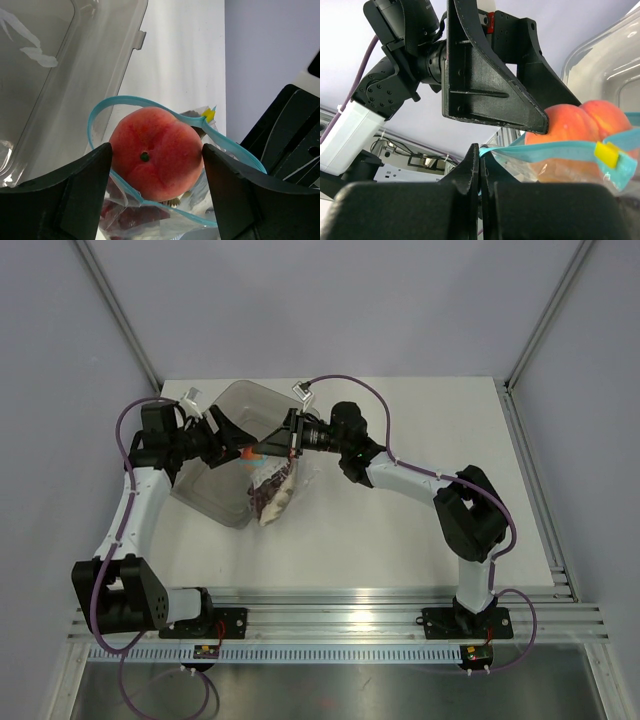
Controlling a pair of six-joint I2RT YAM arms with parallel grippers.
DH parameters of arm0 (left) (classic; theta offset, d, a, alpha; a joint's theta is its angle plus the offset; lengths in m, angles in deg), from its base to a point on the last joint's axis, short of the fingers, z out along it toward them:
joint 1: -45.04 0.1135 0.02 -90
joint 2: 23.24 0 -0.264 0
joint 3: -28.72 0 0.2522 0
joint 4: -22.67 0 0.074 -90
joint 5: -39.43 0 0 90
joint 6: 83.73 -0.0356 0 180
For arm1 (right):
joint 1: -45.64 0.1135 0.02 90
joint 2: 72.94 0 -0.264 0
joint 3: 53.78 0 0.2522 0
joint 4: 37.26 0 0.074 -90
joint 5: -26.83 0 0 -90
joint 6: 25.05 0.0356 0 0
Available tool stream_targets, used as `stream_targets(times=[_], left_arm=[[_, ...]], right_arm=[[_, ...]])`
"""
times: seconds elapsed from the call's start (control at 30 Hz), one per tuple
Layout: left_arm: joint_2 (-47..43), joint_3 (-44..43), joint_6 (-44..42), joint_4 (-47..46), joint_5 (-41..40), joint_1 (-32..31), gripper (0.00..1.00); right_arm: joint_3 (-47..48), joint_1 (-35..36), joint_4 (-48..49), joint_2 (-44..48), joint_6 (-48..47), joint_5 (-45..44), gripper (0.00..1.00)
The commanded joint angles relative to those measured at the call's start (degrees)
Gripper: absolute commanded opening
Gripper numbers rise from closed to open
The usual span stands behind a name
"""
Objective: Place the food in the zip-top bag and seal the zipper
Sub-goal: Place the fake fruit in the zipper food storage bag.
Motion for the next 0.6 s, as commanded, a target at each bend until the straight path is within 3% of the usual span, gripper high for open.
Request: stream_targets(times=[0.0, 0.57], left_arm=[[-1.73, -3.94, -1.81, 1.74, -1.19, -0.32, 0.78], [-3.4, -9.66, -4.53, 7.37, -5.58, 0.91, 0.87]], right_arm=[[1.31, 0.46, 7.28, 2.29, 0.66, 1.43, 0.0], [-2.2, 0.54, 7.11, 4.84, -0.65, 2.14, 0.0]])
